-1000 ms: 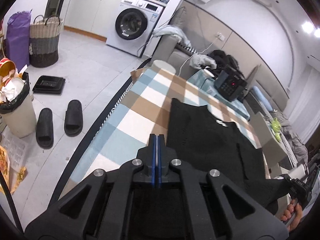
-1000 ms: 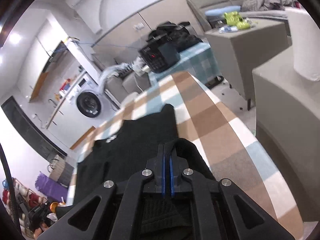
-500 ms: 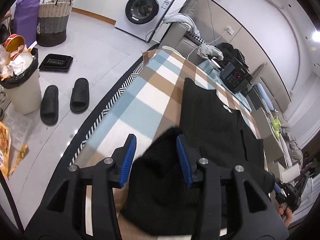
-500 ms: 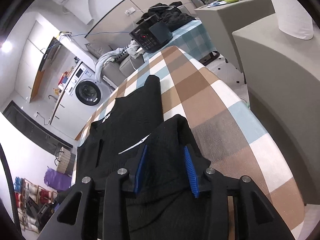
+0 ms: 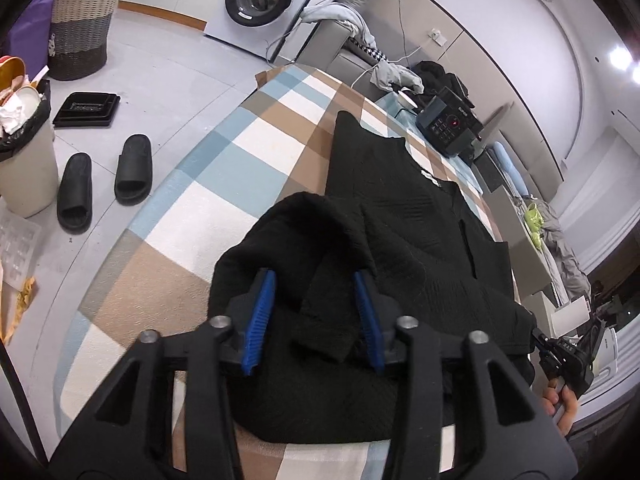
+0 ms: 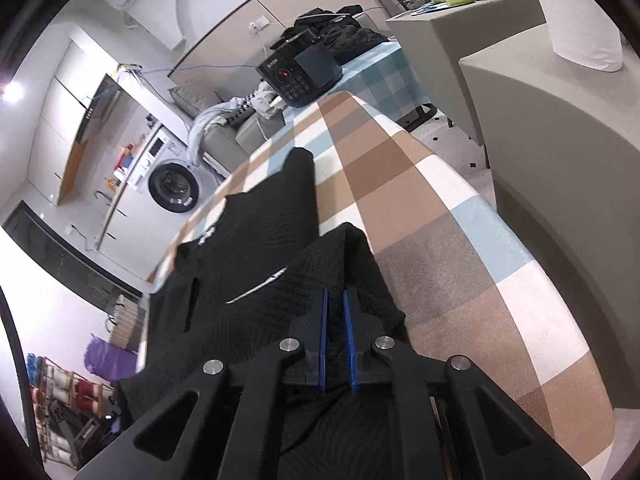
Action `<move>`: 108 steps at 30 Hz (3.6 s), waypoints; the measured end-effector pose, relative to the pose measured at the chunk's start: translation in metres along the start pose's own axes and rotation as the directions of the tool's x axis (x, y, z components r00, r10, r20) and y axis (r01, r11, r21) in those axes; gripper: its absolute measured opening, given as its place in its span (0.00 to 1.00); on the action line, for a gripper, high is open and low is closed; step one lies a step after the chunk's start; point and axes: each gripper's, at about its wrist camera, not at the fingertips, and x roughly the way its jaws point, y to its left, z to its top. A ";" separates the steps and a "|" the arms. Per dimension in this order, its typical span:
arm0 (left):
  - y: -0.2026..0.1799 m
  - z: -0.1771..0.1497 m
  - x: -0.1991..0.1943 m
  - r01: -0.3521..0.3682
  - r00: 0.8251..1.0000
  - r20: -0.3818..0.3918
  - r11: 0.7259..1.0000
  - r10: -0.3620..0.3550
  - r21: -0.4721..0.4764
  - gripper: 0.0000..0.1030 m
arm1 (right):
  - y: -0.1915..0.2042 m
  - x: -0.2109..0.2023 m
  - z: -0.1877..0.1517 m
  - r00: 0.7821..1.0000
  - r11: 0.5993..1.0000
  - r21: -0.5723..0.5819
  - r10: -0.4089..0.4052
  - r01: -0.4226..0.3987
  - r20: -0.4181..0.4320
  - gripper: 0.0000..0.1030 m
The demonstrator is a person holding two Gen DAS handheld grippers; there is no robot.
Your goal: Fold small clothes
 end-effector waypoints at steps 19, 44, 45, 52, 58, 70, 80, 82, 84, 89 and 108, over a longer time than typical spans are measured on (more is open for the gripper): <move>0.001 0.002 -0.011 -0.031 0.999 0.014 1.000 0.031 -0.004 0.39 | -0.025 -0.020 -0.006 1.000 0.993 0.120 -0.014 0.012 0.020 0.46; -0.022 0.041 -0.031 0.033 0.992 0.121 0.998 -0.039 0.048 0.00 | 0.034 -0.034 0.024 0.991 0.999 0.002 0.053 -0.054 0.126 0.08; -0.023 0.044 -0.031 0.037 0.992 0.118 0.998 -0.042 0.046 0.00 | 0.036 -0.033 0.025 0.992 0.999 -0.007 0.043 -0.043 0.122 0.08; -0.017 0.029 -0.037 0.026 0.998 0.057 0.999 -0.027 0.023 0.22 | 0.018 -0.028 0.005 0.999 0.998 0.054 0.038 -0.040 0.039 0.31; -0.001 -0.008 -0.049 0.044 0.999 0.028 0.999 -0.043 -0.028 0.40 | 0.001 -0.037 -0.031 0.994 0.989 0.110 0.099 -0.095 -0.037 0.39; -0.002 -0.039 -0.029 0.038 0.997 -0.067 0.998 -0.040 -0.042 0.52 | -0.004 -0.004 -0.045 0.976 0.973 0.162 0.184 -0.165 -0.116 0.43; -0.003 -0.041 -0.027 0.060 0.993 -0.102 0.997 -0.065 -0.047 0.53 | 0.028 0.015 -0.028 0.974 0.975 0.071 0.217 -0.212 -0.061 0.42; -0.003 -0.042 -0.027 0.081 0.990 -0.111 0.995 -0.086 -0.051 0.53 | 0.032 0.019 -0.029 0.980 0.981 0.055 0.191 -0.188 -0.058 0.38; -0.001 -0.043 -0.026 0.096 0.988 -0.114 0.993 -0.103 -0.066 0.55 | 0.032 0.024 -0.031 0.982 0.982 0.066 0.180 -0.177 -0.054 0.26; 0.002 -0.037 -0.016 0.074 0.991 -0.108 0.994 -0.083 -0.083 0.55 | 0.031 0.025 -0.031 0.990 0.989 0.059 0.135 -0.133 -0.039 0.09; -0.019 -0.005 0.020 -0.062 0.997 0.035 0.998 0.062 0.011 0.06 | 0.033 0.020 -0.030 0.990 0.990 0.030 0.138 -0.137 -0.029 0.05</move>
